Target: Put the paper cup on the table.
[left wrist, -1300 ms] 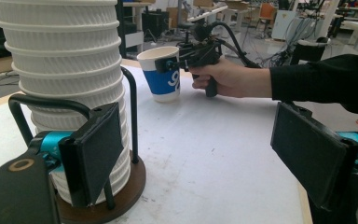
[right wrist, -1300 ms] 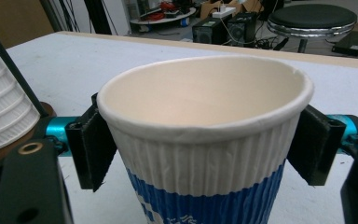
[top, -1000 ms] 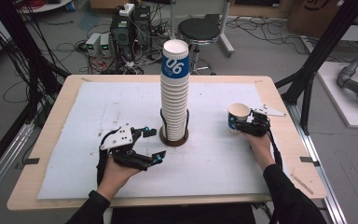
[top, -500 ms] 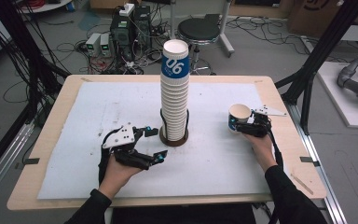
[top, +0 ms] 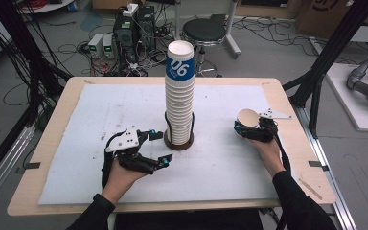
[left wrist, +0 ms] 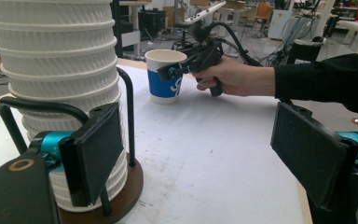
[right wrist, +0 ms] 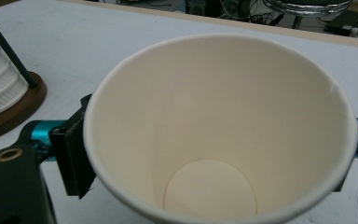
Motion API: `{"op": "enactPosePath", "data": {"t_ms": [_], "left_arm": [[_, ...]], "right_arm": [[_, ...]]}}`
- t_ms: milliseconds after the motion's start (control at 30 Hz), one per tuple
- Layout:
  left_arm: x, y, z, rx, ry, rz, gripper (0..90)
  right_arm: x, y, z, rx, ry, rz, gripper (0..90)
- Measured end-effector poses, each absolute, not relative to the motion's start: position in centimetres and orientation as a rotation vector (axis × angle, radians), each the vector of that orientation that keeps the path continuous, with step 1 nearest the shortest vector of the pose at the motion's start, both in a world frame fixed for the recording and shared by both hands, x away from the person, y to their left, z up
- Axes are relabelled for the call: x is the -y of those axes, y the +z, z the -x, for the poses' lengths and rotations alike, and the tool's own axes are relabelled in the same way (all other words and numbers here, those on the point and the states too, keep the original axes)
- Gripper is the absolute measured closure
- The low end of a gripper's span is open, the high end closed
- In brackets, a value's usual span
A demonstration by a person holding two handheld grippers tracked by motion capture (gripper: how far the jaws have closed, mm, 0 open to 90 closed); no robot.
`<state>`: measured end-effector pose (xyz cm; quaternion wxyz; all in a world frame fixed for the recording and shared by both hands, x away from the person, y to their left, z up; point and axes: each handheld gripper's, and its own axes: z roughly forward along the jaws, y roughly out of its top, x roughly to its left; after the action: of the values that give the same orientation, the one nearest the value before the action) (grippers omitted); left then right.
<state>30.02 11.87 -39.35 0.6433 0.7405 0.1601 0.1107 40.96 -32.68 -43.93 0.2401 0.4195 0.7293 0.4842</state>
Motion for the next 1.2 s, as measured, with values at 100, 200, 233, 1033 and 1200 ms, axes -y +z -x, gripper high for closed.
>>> {"op": "enactPosePath", "data": {"t_ms": [100, 200, 233, 1033, 1200], "left_arm": [[-11.8, -39.4, -30.1, -0.365, 0.25, -1.686, 16.6], [-11.8, -39.4, -30.1, -0.364, 0.248, -1.685, 16.6], [-11.8, -39.4, -30.1, -0.366, 0.246, -1.685, 16.6], [-11.5, -39.4, -30.2, -0.354, 0.235, -1.692, 16.6], [-11.4, -39.4, -30.2, -0.355, 0.234, -1.687, 16.6]], "right_arm": [[32.6, -43.9, -40.8, -1.997, 1.317, -1.154, 12.9], [32.6, -43.8, -40.8, -2.008, 1.302, -1.156, 12.8], [32.6, -43.8, -40.7, -2.008, 1.298, -1.155, 12.8], [33.1, -43.7, -39.9, -2.01, 1.184, -1.224, 12.9], [33.2, -43.4, -39.5, -2.015, 1.178, -1.247, 12.9]]}}
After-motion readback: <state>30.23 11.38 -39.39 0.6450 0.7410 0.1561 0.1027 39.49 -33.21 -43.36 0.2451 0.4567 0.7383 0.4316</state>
